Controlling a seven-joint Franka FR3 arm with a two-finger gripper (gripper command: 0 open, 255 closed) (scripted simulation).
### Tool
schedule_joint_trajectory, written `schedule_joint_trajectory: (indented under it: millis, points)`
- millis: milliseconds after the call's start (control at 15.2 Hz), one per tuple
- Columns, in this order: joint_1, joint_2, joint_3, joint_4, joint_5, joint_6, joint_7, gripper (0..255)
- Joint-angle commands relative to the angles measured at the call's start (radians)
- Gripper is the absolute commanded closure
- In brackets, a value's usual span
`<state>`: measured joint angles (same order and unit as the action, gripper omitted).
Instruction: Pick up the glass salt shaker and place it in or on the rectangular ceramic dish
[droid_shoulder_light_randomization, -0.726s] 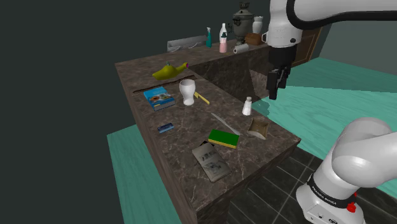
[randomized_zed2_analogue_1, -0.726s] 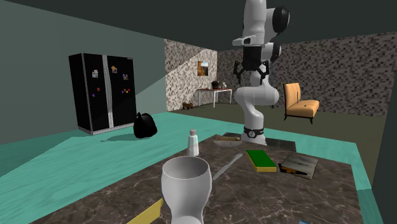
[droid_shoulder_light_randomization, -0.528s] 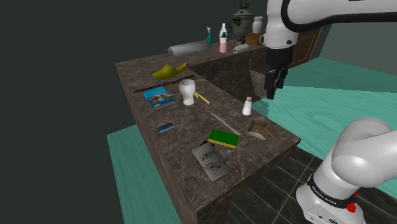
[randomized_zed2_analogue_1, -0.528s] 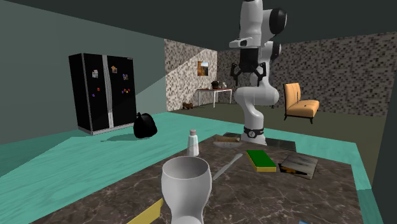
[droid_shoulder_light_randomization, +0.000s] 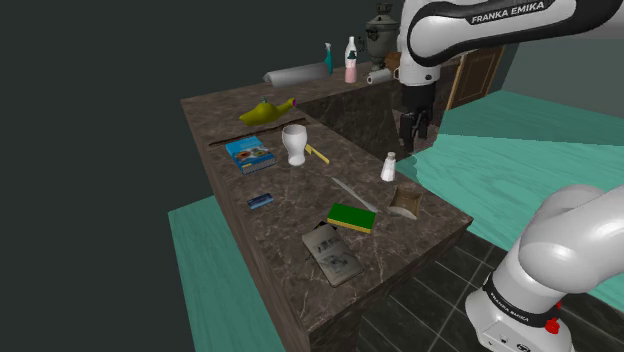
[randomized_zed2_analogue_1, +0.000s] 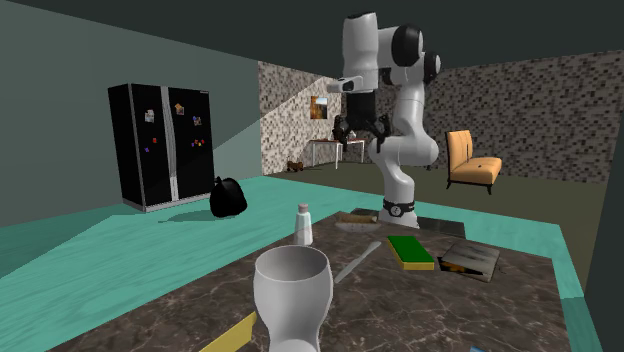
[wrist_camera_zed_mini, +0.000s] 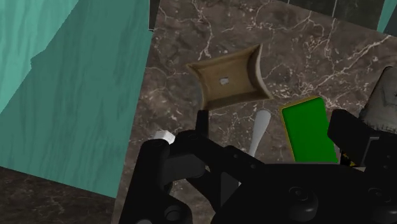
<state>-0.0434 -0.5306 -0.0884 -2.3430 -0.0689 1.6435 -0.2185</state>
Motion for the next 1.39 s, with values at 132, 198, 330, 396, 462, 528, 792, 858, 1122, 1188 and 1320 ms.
schedule_joint_trajectory:
  millis: [132, 198, 330, 396, 462, 528, 792, 858, 1122, 1188, 1320]
  points:
    - [-0.017, 0.141, -0.052, 0.043, -0.010, 0.085, -0.058, 0]
    - [-0.020, 0.178, -0.064, 0.060, -0.009, 0.102, -0.073, 0]
    - [-0.027, 0.254, -0.087, 0.096, -0.005, 0.134, -0.103, 0]
    - [-0.031, 0.292, -0.098, 0.116, -0.002, 0.148, -0.119, 0]
    - [-0.035, 0.330, -0.108, 0.138, 0.002, 0.161, -0.134, 0]
    - [-0.039, 0.370, -0.117, 0.160, 0.008, 0.173, -0.150, 0]
    - [-0.058, 0.529, -0.149, 0.264, 0.039, 0.210, -0.214, 0]
    - [-0.064, 0.570, -0.155, 0.293, 0.048, 0.216, -0.230, 0]
    - [-0.072, 0.615, -0.160, 0.300, 0.059, 0.248, -0.246, 0]
    - [-0.073, 0.617, -0.160, 0.289, 0.060, 0.261, -0.247, 0]
    - [-0.073, 0.621, -0.160, 0.267, 0.061, 0.288, -0.248, 0]
